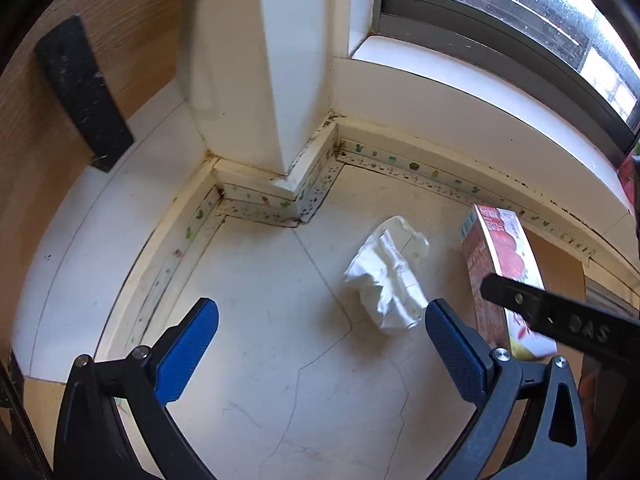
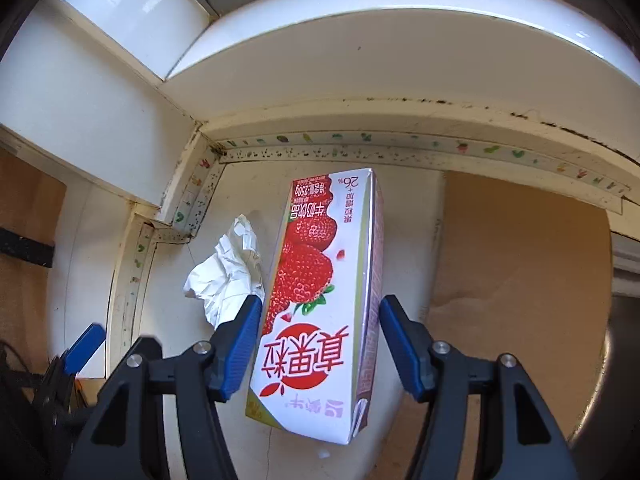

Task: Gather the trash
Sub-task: 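Grasp the white tissue with the left tool while the right tool grasps the juice carton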

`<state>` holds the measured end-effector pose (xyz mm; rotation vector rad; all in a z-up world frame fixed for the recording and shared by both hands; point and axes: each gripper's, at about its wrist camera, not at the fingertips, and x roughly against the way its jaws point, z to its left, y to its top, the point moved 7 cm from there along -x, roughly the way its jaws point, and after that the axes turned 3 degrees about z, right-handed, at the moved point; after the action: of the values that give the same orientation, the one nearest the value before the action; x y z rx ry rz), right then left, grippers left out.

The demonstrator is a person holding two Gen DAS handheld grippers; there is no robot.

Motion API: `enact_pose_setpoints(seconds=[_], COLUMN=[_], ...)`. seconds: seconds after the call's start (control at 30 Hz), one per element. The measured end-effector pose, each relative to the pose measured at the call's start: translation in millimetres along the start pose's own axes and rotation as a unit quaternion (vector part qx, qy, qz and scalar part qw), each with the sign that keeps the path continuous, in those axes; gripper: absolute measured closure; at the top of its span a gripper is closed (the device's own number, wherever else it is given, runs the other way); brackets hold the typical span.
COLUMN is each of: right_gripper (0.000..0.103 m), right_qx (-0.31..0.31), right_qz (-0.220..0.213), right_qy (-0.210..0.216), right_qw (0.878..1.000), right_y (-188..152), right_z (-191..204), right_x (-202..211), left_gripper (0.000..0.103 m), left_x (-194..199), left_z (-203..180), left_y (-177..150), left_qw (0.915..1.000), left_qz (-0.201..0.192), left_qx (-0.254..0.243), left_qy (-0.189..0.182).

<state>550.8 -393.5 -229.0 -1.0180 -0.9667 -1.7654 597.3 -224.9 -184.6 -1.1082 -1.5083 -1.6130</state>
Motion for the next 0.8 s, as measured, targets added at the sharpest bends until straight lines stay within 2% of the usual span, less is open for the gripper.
enact_pose_setpoints(seconds=[0.17,0.47,0.57,0.63,0.73,0.8], right_gripper=[0.042,0.042,0.042,0.042,0.042,0.042], right_qx=[-0.019,-0.032,-0.031,-0.029,-0.030,-0.030], right_qz=[-0.007,-0.011,-0.012,-0.013,-0.011,-0.010], right_qy=[0.015,0.043,0.050,0.052,0.053,0.052], right_qw=[1.000,0.999,0.998,0.998,0.998,0.998], right_y=[-6.8,-16.2,-16.7,-17.7,-19.5,-19.5], right_z=[-16.1,-26.6,-25.3,-26.6,-29.6,-29.9], right_x=[10.6,22.7,24.1,25.8,26.8,24.8], left_gripper=[0.001,0.001,0.011,0.027,0.044,0.050], left_x=[-18.9,-51.2,-57.2,-60.5,-66.9,-72.3], left_z=[-13.4,-27.3,-29.7,-32.3,-37.0,-40.9], left_y=[8.1,16.3,19.0,19.6,17.3,15.1], left_qw=[0.9998,0.9994,0.9996,0.9995,0.9991,0.9987], left_qz=[0.013,0.027,0.026,0.030,0.041,0.051], left_qx=[0.006,0.015,0.012,0.011,0.006,0.004], left_qy=[-0.014,-0.014,-0.006,-0.007,-0.010,-0.006])
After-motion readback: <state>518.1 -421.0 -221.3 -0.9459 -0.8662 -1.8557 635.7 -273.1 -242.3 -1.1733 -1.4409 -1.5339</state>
